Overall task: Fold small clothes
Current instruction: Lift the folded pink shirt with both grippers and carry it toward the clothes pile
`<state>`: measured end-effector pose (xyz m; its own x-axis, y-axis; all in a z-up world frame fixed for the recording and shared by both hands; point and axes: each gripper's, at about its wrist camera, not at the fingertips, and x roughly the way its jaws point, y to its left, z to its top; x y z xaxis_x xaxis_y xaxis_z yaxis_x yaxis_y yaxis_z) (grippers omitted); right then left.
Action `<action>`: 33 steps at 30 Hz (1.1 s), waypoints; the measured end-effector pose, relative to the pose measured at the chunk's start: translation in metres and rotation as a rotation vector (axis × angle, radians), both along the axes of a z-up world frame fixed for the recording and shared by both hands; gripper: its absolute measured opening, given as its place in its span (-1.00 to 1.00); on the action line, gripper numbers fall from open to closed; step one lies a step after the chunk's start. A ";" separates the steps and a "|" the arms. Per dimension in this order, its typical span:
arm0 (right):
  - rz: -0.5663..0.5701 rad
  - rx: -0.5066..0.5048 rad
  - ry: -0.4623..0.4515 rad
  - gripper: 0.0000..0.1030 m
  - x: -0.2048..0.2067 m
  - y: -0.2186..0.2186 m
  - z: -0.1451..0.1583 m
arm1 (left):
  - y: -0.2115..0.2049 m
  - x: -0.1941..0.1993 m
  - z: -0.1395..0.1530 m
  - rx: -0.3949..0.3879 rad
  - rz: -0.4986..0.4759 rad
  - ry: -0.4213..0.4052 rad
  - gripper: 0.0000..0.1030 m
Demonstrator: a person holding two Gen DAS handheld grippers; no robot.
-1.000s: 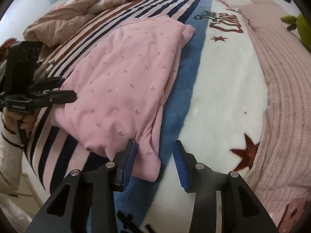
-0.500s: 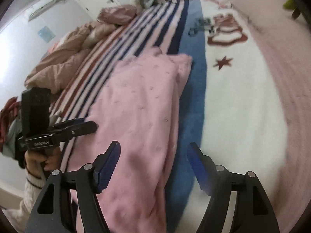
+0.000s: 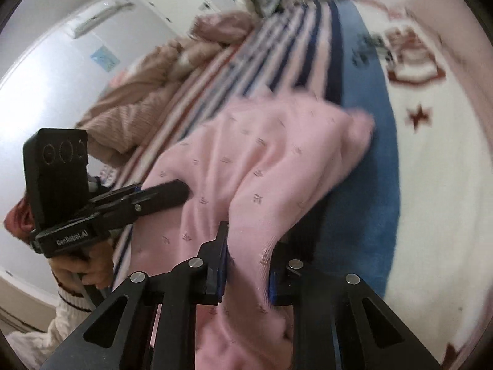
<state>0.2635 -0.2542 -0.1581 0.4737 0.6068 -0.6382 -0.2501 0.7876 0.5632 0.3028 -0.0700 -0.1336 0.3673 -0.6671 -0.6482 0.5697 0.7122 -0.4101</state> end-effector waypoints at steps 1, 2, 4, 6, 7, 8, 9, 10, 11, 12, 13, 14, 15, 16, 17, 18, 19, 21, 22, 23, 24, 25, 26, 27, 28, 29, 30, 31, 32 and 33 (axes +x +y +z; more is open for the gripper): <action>0.004 0.002 -0.020 -0.72 -0.004 0.002 0.010 | 0.001 -0.006 0.013 0.006 -0.001 -0.028 -0.63; 0.009 0.001 -0.049 -0.73 -0.009 0.008 0.024 | 0.003 -0.013 0.029 0.012 -0.001 -0.057 -0.63; 0.011 -0.016 -0.107 -0.73 -0.020 0.020 0.051 | 0.007 -0.025 0.056 0.031 0.010 -0.113 -0.63; 0.008 -0.010 -0.165 -0.73 -0.032 0.031 0.080 | 0.016 -0.041 0.088 0.044 0.025 -0.178 -0.63; 0.004 -0.005 -0.203 -0.73 -0.039 0.038 0.099 | 0.024 -0.049 0.104 0.040 0.035 -0.208 -0.63; 0.004 -0.001 -0.236 -0.73 -0.047 0.043 0.115 | 0.034 -0.060 0.123 0.033 0.045 -0.242 -0.63; 0.005 0.000 -0.264 -0.73 -0.055 0.047 0.128 | 0.040 -0.067 0.137 0.029 0.052 -0.268 -0.63; 0.007 -0.002 -0.301 -0.73 -0.063 0.057 0.146 | 0.049 -0.077 0.154 0.026 0.061 -0.298 -0.63; 0.010 -0.001 -0.325 -0.73 -0.069 0.063 0.159 | 0.060 -0.089 0.173 0.029 0.075 -0.332 -0.63; 0.015 0.002 -0.348 -0.73 -0.074 0.072 0.173 | 0.070 -0.100 0.190 0.033 0.090 -0.362 -0.63; 0.024 0.008 -0.378 -0.73 -0.082 0.083 0.192 | 0.075 -0.105 0.200 0.035 0.099 -0.377 -0.63; 0.027 0.011 -0.397 -0.73 -0.087 0.088 0.202 | 0.087 -0.115 0.218 0.035 0.115 -0.402 -0.63; 0.037 0.012 -0.419 -0.73 -0.093 0.096 0.214 | 0.095 -0.122 0.230 0.034 0.126 -0.420 -0.63; 0.047 0.016 -0.448 -0.73 -0.100 0.108 0.230 | 0.106 -0.130 0.245 0.032 0.138 -0.440 -0.63; 0.056 0.021 -0.463 -0.73 -0.104 0.116 0.238 | 0.119 -0.139 0.260 0.032 0.150 -0.460 -0.63; 0.068 0.025 -0.479 -0.73 -0.108 0.126 0.249 | 0.128 -0.145 0.271 0.034 0.159 -0.473 -0.63; 0.080 0.030 -0.496 -0.73 -0.112 0.139 0.261 | 0.140 -0.153 0.283 0.041 0.171 -0.487 -0.63; 0.105 0.040 -0.521 -0.73 -0.117 0.163 0.279 | 0.166 -0.167 0.303 0.056 0.187 -0.515 -0.62; 0.116 0.042 -0.529 -0.73 -0.118 0.173 0.285 | 0.179 -0.171 0.311 0.068 0.198 -0.524 -0.62; 0.127 0.046 -0.532 -0.73 -0.117 0.184 0.291 | 0.195 -0.174 0.320 0.080 0.214 -0.525 -0.62; 0.139 0.055 -0.529 -0.73 -0.114 0.196 0.295 | 0.208 -0.174 0.325 0.083 0.226 -0.517 -0.62; 0.155 0.069 -0.519 -0.73 -0.110 0.211 0.299 | 0.224 -0.175 0.331 0.080 0.244 -0.503 -0.62; 0.166 0.077 -0.514 -0.73 -0.108 0.221 0.302 | 0.243 -0.176 0.336 0.075 0.270 -0.485 -0.62; 0.181 0.091 -0.514 -0.73 -0.107 0.236 0.306 | 0.256 -0.180 0.339 0.077 0.289 -0.482 -0.62; 0.194 0.098 -0.516 -0.73 -0.110 0.243 0.308 | 0.270 -0.184 0.342 0.085 0.305 -0.485 -0.61; 0.219 0.091 -0.524 -0.74 -0.113 0.255 0.311 | 0.288 -0.192 0.345 0.098 0.319 -0.490 -0.61; 0.238 0.077 -0.534 -0.74 -0.115 0.265 0.314 | 0.296 -0.197 0.348 0.101 0.327 -0.491 -0.61; 0.257 0.066 -0.545 -0.74 -0.117 0.277 0.317 | 0.308 -0.203 0.350 0.105 0.337 -0.492 -0.61; 0.274 0.069 -0.549 -0.74 -0.119 0.286 0.320 | 0.323 -0.211 0.353 0.104 0.351 -0.490 -0.61; 0.290 0.079 -0.549 -0.74 -0.121 0.293 0.322 | 0.333 -0.216 0.355 0.096 0.360 -0.485 -0.61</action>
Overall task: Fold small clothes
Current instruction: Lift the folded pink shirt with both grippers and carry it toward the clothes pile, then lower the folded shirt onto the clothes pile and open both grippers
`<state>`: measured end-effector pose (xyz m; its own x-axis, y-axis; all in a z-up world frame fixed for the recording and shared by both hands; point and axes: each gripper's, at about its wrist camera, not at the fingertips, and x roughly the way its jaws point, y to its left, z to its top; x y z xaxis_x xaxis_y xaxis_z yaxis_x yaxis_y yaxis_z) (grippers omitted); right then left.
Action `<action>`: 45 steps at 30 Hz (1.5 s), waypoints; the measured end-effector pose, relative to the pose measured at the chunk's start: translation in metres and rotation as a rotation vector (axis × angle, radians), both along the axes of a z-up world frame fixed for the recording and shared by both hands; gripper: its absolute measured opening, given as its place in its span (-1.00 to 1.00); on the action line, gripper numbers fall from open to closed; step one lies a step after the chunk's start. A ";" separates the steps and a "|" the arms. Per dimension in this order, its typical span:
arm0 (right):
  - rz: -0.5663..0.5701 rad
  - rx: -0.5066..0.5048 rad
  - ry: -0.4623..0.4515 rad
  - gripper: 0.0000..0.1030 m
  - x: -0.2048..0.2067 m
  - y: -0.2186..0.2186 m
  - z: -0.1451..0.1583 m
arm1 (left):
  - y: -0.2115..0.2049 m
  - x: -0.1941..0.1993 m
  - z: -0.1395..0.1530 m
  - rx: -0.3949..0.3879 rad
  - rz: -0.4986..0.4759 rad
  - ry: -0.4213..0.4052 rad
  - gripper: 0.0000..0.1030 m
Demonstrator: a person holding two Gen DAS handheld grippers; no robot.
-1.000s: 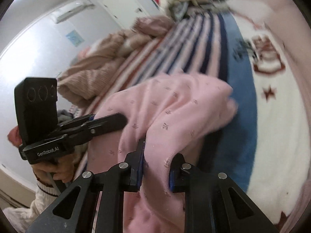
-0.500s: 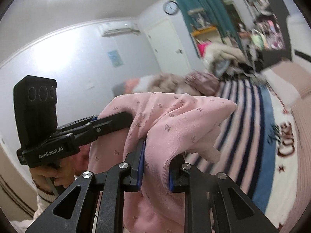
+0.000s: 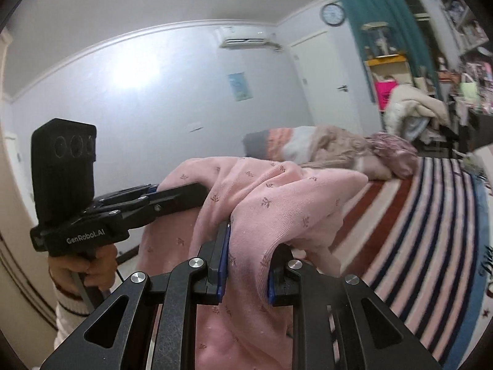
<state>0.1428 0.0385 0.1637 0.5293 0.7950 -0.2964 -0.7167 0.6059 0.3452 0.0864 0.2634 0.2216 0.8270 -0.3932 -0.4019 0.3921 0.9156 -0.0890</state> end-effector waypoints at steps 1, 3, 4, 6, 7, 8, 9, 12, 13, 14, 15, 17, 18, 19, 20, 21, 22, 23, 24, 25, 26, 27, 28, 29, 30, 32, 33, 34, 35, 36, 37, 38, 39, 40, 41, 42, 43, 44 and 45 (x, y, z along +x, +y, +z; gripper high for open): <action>0.020 0.010 -0.001 -0.74 -0.001 0.008 0.003 | 0.011 -0.004 0.002 -0.010 0.006 0.004 -0.61; 0.040 0.013 -0.007 -0.74 -0.005 0.022 0.005 | 0.033 -0.014 0.003 -0.004 0.024 -0.001 -0.60; 0.048 0.006 -0.011 -0.74 -0.004 0.031 0.004 | 0.039 -0.014 0.002 -0.004 0.036 0.003 -0.60; 0.061 -0.008 0.011 -0.74 0.003 0.048 -0.004 | 0.058 -0.013 -0.004 -0.011 0.061 0.018 -0.57; 0.067 -0.017 0.031 -0.74 0.007 0.055 -0.008 | 0.068 -0.010 -0.009 -0.017 0.080 0.030 -0.53; 0.072 -0.026 0.055 -0.74 0.015 0.065 -0.014 | 0.080 -0.005 -0.017 -0.022 0.109 0.048 -0.51; 0.076 -0.036 0.081 -0.74 0.021 0.075 -0.021 | 0.088 0.001 -0.025 -0.028 0.128 0.064 -0.48; 0.084 -0.075 0.139 -0.73 0.040 0.107 -0.042 | 0.117 0.027 -0.058 -0.033 0.192 0.139 -0.47; 0.081 -0.102 0.151 -0.73 0.046 0.117 -0.052 | 0.131 0.037 -0.072 -0.039 0.211 0.170 -0.46; 0.079 -0.117 0.166 -0.73 0.052 0.122 -0.057 | 0.137 0.044 -0.082 -0.046 0.222 0.188 -0.42; 0.080 -0.128 0.185 -0.73 0.055 0.127 -0.063 | 0.144 0.049 -0.091 -0.048 0.230 0.205 -0.36; 0.076 -0.149 0.228 -0.72 0.068 0.133 -0.077 | 0.157 0.062 -0.108 -0.051 0.248 0.240 -0.30; 0.079 -0.155 0.243 -0.71 0.071 0.136 -0.083 | 0.160 0.064 -0.115 -0.055 0.250 0.249 -0.30; 0.088 -0.160 0.263 -0.67 0.074 0.140 -0.088 | 0.162 0.070 -0.121 -0.062 0.250 0.258 -0.30; 0.090 -0.161 0.273 -0.66 0.078 0.142 -0.092 | 0.166 0.073 -0.127 -0.073 0.251 0.264 -0.29; 0.097 -0.167 0.280 -0.67 0.079 0.143 -0.098 | 0.167 0.074 -0.131 -0.078 0.247 0.266 -0.29; 0.101 -0.176 0.281 -0.66 0.080 0.148 -0.100 | 0.169 0.074 -0.135 -0.080 0.246 0.268 -0.29; 0.102 -0.184 0.280 -0.65 0.078 0.148 -0.101 | 0.170 0.076 -0.139 -0.085 0.242 0.271 -0.29; 0.104 -0.192 0.278 -0.65 0.078 0.147 -0.103 | 0.170 0.076 -0.139 -0.090 0.239 0.273 -0.27; 0.105 -0.195 0.276 -0.63 0.079 0.149 -0.102 | 0.172 0.076 -0.141 -0.097 0.237 0.274 -0.24; 0.104 -0.196 0.272 -0.56 0.078 0.147 -0.101 | 0.172 0.074 -0.141 -0.098 0.238 0.271 -0.20; 0.103 -0.196 0.269 -0.49 0.077 0.147 -0.099 | 0.171 0.073 -0.140 -0.098 0.238 0.266 -0.16; 0.105 -0.198 0.264 -0.32 0.078 0.147 -0.097 | 0.170 0.071 -0.138 -0.095 0.240 0.256 -0.14; 0.106 -0.206 0.254 -0.13 0.077 0.147 -0.095 | 0.168 0.070 -0.136 -0.087 0.244 0.253 -0.05; 0.102 -0.218 0.242 -0.04 0.078 0.148 -0.094 | 0.170 0.073 -0.134 -0.082 0.248 0.250 0.07; 0.085 -0.251 0.213 0.10 0.074 0.146 -0.091 | 0.167 0.070 -0.130 -0.081 0.260 0.243 0.16; 0.080 -0.265 0.206 0.12 0.072 0.145 -0.089 | 0.166 0.069 -0.127 -0.085 0.257 0.240 0.18; 0.076 -0.271 0.205 0.13 0.074 0.144 -0.088 | 0.165 0.068 -0.125 -0.087 0.255 0.235 0.20; 0.073 -0.273 0.204 0.14 0.074 0.141 -0.087 | 0.163 0.066 -0.122 -0.085 0.255 0.224 0.32; 0.069 -0.274 0.204 0.16 0.074 0.140 -0.085 | 0.162 0.064 -0.120 -0.083 0.259 0.212 0.47; 0.063 -0.272 0.201 0.19 0.073 0.136 -0.083 | 0.161 0.061 -0.116 -0.079 0.267 0.197 0.53; 0.056 -0.271 0.198 0.22 0.073 0.134 -0.081 | 0.160 0.060 -0.114 -0.076 0.274 0.192 0.60; 0.048 -0.270 0.193 0.22 0.073 0.132 -0.078 | 0.160 0.059 -0.111 -0.076 0.282 0.189 0.61; 0.041 -0.272 0.189 0.22 0.073 0.130 -0.076 | 0.159 0.058 -0.108 -0.077 0.287 0.193 0.61; 0.036 -0.270 0.187 0.22 0.074 0.128 -0.075 | 0.158 0.057 -0.105 -0.075 0.290 0.194 0.61; 0.034 -0.270 0.187 0.22 0.073 0.126 -0.074 | 0.156 0.055 -0.101 -0.068 0.290 0.186 0.61; 0.029 -0.274 0.186 0.22 0.073 0.123 -0.073 | 0.155 0.053 -0.099 -0.063 0.289 0.178 0.61; 0.025 -0.275 0.184 0.22 0.073 0.121 -0.072 | 0.152 0.051 -0.096 -0.057 0.288 0.168 0.62; 0.022 -0.276 0.183 0.23 0.073 0.119 -0.072 | 0.150 0.049 -0.094 -0.056 0.285 0.162 0.64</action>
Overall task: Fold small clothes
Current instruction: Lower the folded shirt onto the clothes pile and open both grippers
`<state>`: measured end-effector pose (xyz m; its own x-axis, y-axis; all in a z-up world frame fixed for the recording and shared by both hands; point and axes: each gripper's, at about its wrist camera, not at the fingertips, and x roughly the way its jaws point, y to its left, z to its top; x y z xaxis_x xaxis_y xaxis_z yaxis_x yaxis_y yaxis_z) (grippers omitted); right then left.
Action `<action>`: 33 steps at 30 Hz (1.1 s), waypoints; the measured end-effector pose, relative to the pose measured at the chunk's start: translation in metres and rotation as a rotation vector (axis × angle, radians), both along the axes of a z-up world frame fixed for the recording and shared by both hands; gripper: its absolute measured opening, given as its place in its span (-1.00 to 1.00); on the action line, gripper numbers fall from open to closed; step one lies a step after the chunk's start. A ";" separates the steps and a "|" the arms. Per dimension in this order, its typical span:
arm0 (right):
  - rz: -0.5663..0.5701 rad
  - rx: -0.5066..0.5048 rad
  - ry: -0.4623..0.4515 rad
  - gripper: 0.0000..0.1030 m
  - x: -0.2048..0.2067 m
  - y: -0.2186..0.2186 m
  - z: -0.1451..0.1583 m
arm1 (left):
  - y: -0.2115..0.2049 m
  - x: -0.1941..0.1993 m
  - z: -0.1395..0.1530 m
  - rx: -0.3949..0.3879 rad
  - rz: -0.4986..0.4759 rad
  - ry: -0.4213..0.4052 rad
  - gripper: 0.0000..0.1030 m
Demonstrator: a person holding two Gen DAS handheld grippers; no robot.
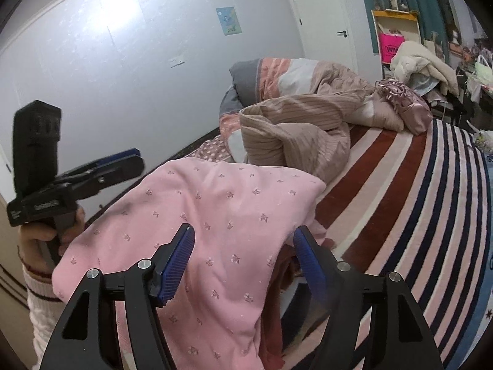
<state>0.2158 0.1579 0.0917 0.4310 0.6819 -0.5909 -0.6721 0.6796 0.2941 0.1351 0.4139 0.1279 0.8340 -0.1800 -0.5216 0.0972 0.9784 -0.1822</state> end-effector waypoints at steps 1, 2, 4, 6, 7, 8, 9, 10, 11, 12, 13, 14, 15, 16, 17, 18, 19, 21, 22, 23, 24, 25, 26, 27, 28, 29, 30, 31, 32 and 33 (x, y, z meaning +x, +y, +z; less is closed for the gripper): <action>-0.003 0.000 0.002 0.23 0.001 -0.002 -0.001 | -0.002 -0.002 0.002 0.001 -0.001 -0.004 0.64; -0.002 0.002 0.008 0.23 0.001 -0.003 -0.002 | -0.005 -0.002 0.003 0.004 -0.006 -0.001 0.65; -0.001 0.002 0.025 0.23 0.003 -0.003 -0.006 | -0.011 -0.001 0.001 0.029 -0.020 0.019 0.65; -0.001 0.000 0.026 0.23 0.003 -0.004 -0.008 | -0.017 -0.003 -0.003 0.041 -0.043 0.030 0.65; 0.001 -0.002 0.026 0.23 0.002 -0.005 -0.009 | -0.018 -0.004 -0.005 0.034 -0.066 0.035 0.65; 0.002 -0.002 0.025 0.23 0.002 -0.005 -0.010 | -0.021 -0.007 -0.008 0.021 -0.104 0.043 0.65; 0.005 -0.003 0.026 0.23 0.003 -0.005 -0.010 | -0.025 -0.008 -0.011 0.031 -0.118 0.047 0.65; 0.006 -0.003 0.027 0.23 0.003 -0.004 -0.012 | -0.029 -0.007 -0.016 0.067 -0.119 0.058 0.65; 0.005 -0.004 0.028 0.23 0.004 -0.003 -0.012 | -0.032 -0.005 -0.022 0.108 -0.112 0.072 0.65; 0.004 -0.006 0.031 0.23 0.004 -0.002 -0.013 | -0.030 -0.002 -0.027 0.119 -0.099 0.085 0.65; 0.006 -0.006 0.034 0.23 0.004 -0.002 -0.015 | -0.027 0.000 -0.029 0.108 -0.090 0.089 0.65; 0.011 -0.005 0.034 0.23 0.003 -0.002 -0.016 | -0.020 0.002 -0.031 0.087 -0.074 0.093 0.65; 0.020 -0.005 0.033 0.23 0.001 -0.001 -0.017 | -0.015 0.003 -0.033 0.079 -0.058 0.092 0.65; 0.028 -0.007 0.032 0.23 -0.001 -0.002 -0.018 | -0.007 0.005 -0.035 0.075 -0.041 0.095 0.65; 0.038 -0.008 0.030 0.23 -0.003 -0.001 -0.019 | -0.001 0.006 -0.037 0.071 -0.031 0.099 0.65; 0.052 -0.010 0.028 0.23 -0.006 0.000 -0.019 | 0.005 0.008 -0.040 0.065 -0.023 0.102 0.65; 0.064 -0.011 0.030 0.23 -0.008 0.000 -0.021 | 0.010 0.009 -0.042 0.062 -0.020 0.104 0.65; 0.085 -0.017 0.039 0.23 -0.012 0.004 -0.024 | 0.019 0.012 -0.049 0.060 -0.003 0.118 0.65; 0.093 -0.019 0.043 0.22 -0.014 0.006 -0.028 | 0.023 0.014 -0.052 0.059 0.009 0.127 0.65; 0.100 -0.017 0.048 0.22 -0.016 0.008 -0.030 | 0.027 0.016 -0.055 0.056 0.017 0.136 0.65; 0.103 -0.016 0.050 0.22 -0.018 0.010 -0.031 | 0.030 0.016 -0.058 0.053 0.020 0.139 0.66; 0.105 -0.017 0.048 0.22 -0.019 0.012 -0.033 | 0.032 0.016 -0.060 0.048 0.020 0.143 0.66; 0.104 -0.023 0.046 0.22 -0.020 0.015 -0.034 | 0.034 0.016 -0.061 0.043 0.022 0.144 0.66; 0.101 -0.029 0.046 0.22 -0.020 0.017 -0.035 | 0.035 0.014 -0.061 0.040 0.027 0.141 0.65; 0.097 -0.034 0.050 0.22 -0.019 0.020 -0.036 | 0.035 0.010 -0.058 0.036 0.035 0.130 0.65; 0.096 -0.035 0.055 0.22 -0.018 0.022 -0.037 | 0.034 0.006 -0.055 0.036 0.041 0.117 0.65; 0.098 -0.037 0.059 0.22 -0.018 0.024 -0.038 | 0.033 0.001 -0.050 0.038 0.050 0.100 0.65; 0.097 -0.041 0.058 0.22 -0.018 0.026 -0.038 | 0.031 -0.006 -0.043 0.039 0.054 0.075 0.65; 0.095 -0.046 0.053 0.22 -0.018 0.026 -0.038 | 0.028 -0.015 -0.035 0.039 0.052 0.044 0.65; 0.091 -0.053 0.047 0.22 -0.019 0.027 -0.038 | 0.025 -0.022 -0.029 0.039 0.042 0.023 0.65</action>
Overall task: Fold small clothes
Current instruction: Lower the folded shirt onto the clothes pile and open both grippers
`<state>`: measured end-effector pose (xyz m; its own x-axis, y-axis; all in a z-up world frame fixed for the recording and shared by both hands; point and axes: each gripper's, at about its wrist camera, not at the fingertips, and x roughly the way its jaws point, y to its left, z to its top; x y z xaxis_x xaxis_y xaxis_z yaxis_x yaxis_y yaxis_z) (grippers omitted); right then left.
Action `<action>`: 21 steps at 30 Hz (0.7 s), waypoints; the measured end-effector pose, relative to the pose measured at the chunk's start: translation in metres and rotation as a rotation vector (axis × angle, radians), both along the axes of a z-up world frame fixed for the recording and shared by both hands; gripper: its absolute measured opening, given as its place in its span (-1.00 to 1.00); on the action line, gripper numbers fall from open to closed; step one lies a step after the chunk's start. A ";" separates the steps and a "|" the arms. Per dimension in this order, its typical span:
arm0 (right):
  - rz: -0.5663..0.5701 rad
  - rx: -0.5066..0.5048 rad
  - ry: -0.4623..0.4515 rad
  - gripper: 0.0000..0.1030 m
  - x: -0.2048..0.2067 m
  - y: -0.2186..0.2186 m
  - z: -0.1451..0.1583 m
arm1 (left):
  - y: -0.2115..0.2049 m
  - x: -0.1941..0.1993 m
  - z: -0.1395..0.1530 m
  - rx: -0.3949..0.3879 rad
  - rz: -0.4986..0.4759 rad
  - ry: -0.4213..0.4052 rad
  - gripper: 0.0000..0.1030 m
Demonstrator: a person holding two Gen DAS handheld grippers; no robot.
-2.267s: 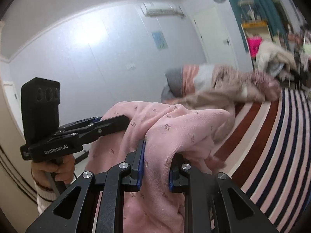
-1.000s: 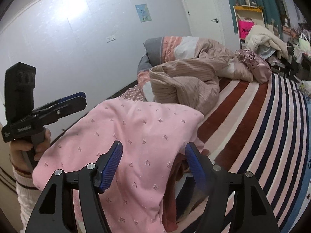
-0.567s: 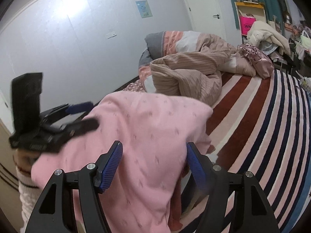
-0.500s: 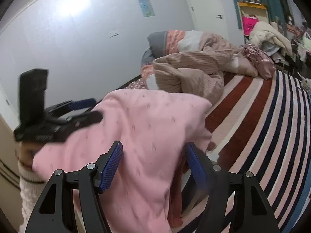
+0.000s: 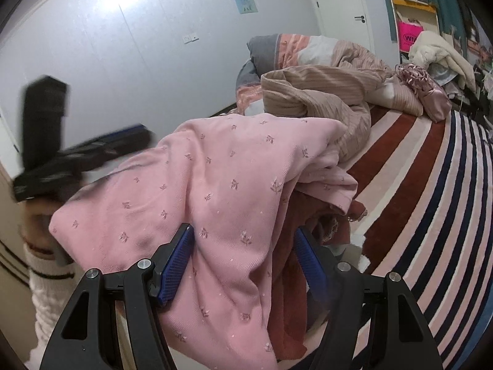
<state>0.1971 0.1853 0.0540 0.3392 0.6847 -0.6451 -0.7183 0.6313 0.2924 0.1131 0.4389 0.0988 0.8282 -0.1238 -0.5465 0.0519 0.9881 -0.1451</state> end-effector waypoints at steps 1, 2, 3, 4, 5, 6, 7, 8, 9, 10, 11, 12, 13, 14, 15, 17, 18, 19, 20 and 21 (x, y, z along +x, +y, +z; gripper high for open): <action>-0.006 -0.007 -0.007 0.22 0.000 0.002 0.000 | -0.006 -0.010 0.007 0.000 -0.035 -0.026 0.65; -0.009 -0.013 -0.011 0.22 0.000 0.003 0.000 | -0.010 -0.016 0.010 0.003 -0.057 -0.036 0.65; -0.013 -0.018 -0.014 0.22 0.000 0.004 0.000 | -0.014 -0.021 0.012 0.007 -0.081 -0.045 0.65; -0.018 -0.025 -0.015 0.22 0.001 0.006 0.000 | -0.020 -0.024 0.012 0.011 -0.111 -0.048 0.65; -0.021 -0.028 -0.015 0.22 0.001 0.007 -0.001 | -0.025 -0.026 0.009 0.018 -0.137 -0.038 0.65; -0.025 -0.029 -0.013 0.22 0.002 0.009 -0.001 | -0.028 -0.025 0.006 0.032 -0.147 -0.024 0.65; -0.030 -0.029 -0.010 0.22 0.003 0.010 -0.002 | -0.031 -0.024 0.000 0.060 -0.151 -0.009 0.65; -0.033 -0.032 -0.008 0.22 0.003 0.012 -0.002 | -0.033 -0.020 -0.006 0.088 -0.141 0.006 0.65; -0.033 -0.034 -0.010 0.22 0.003 0.013 -0.002 | -0.033 -0.017 -0.011 0.094 -0.127 0.018 0.67; -0.035 -0.036 -0.017 0.22 0.001 0.013 -0.002 | -0.030 -0.014 -0.015 0.088 -0.112 0.027 0.68; -0.036 -0.032 -0.021 0.22 0.000 0.012 0.000 | -0.026 -0.010 -0.018 0.073 -0.100 0.035 0.68; -0.037 -0.025 -0.026 0.22 -0.002 0.011 0.002 | -0.024 -0.008 -0.020 0.070 -0.093 0.038 0.69; -0.034 -0.012 -0.036 0.23 -0.006 0.007 0.005 | -0.022 -0.006 -0.022 0.072 -0.087 0.039 0.69; -0.033 -0.002 -0.043 0.23 -0.009 0.004 0.008 | -0.019 -0.005 -0.023 0.073 -0.081 0.045 0.69; -0.029 0.007 -0.049 0.23 -0.013 0.000 0.010 | -0.017 -0.004 -0.025 0.074 -0.075 0.051 0.69; -0.013 0.006 -0.050 0.23 -0.019 -0.004 0.009 | -0.012 -0.002 -0.027 0.060 -0.061 0.062 0.69; 0.000 0.001 -0.049 0.23 -0.022 -0.005 0.008 | -0.011 -0.002 -0.028 0.048 -0.060 0.064 0.69; 0.007 -0.005 -0.052 0.23 -0.026 -0.005 0.007 | -0.011 -0.001 -0.029 0.039 -0.062 0.062 0.69; 0.009 -0.013 -0.058 0.23 -0.028 -0.005 0.005 | -0.012 -0.001 -0.029 0.034 -0.066 0.059 0.69; 0.009 -0.020 -0.063 0.23 -0.030 -0.006 0.003 | -0.014 -0.001 -0.029 0.036 -0.070 0.058 0.69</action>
<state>0.1672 0.1791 0.0573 0.3736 0.6752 -0.6361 -0.7404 0.6301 0.2340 0.1117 0.4253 0.0697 0.7853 -0.1595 -0.5982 0.1132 0.9870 -0.1144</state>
